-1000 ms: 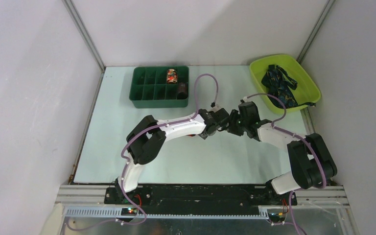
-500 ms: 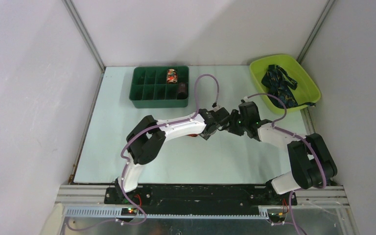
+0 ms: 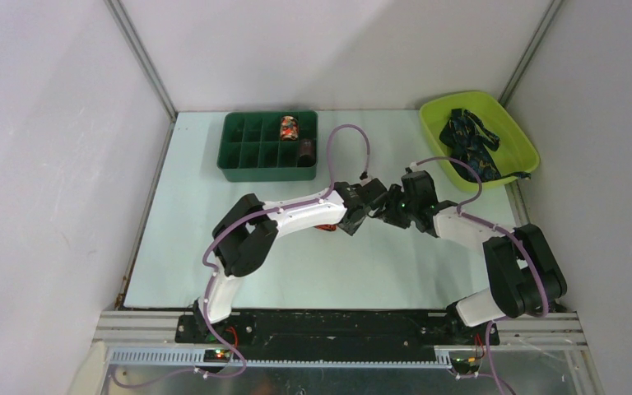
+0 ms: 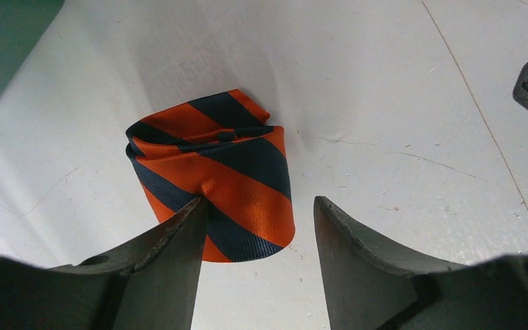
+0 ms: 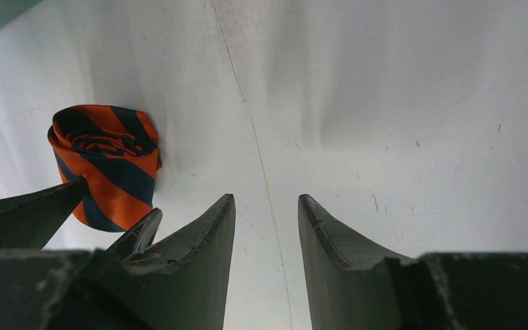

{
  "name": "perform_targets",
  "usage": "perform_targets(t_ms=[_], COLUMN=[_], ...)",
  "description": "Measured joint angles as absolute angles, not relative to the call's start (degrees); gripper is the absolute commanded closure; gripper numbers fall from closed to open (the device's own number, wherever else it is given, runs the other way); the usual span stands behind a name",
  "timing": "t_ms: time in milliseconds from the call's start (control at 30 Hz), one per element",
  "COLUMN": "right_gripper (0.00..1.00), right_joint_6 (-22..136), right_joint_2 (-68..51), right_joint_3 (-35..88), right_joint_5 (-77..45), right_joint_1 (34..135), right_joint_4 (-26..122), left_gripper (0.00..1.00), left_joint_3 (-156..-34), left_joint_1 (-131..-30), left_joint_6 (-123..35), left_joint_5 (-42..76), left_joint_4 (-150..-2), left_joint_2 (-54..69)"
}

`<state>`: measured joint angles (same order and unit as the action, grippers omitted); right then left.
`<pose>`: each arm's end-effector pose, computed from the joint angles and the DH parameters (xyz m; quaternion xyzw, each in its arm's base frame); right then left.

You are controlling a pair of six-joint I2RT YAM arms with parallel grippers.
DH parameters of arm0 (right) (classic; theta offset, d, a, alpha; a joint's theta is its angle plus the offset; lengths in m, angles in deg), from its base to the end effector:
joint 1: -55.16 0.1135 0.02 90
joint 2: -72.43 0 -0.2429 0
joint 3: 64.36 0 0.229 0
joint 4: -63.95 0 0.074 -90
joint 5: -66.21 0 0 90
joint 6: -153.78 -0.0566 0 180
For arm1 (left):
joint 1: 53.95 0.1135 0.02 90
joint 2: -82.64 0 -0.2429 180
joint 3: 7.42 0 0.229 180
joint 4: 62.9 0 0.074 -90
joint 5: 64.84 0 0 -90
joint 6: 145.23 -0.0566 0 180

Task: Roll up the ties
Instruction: Roll the tie at the center of the board.

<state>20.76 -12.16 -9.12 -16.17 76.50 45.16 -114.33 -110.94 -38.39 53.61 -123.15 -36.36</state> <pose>0.2614 0.1102 0.1462 0.1520 0.9198 0.2424 0.2686 0.2401 -0.3201 0.1600 0.2934 0.9126 0.1048 0.2648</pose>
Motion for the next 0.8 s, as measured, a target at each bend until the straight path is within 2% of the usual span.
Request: perform_targets(t_ms=[800], right_gripper=[0.57], right_joint_6=[20.76], right_joint_2=[-12.16], right_joint_3=[-9.12], right_joint_5=[-16.3], right_joint_1=[76.39], right_joint_4=[44.77], left_gripper=[0.38], left_joint_3=[-114.33], left_joint_1=[-111.07], left_joint_6=[-38.72], left_joint_5=[49.89], left_joint_4=[-120.63], left_joint_2=[-35.42])
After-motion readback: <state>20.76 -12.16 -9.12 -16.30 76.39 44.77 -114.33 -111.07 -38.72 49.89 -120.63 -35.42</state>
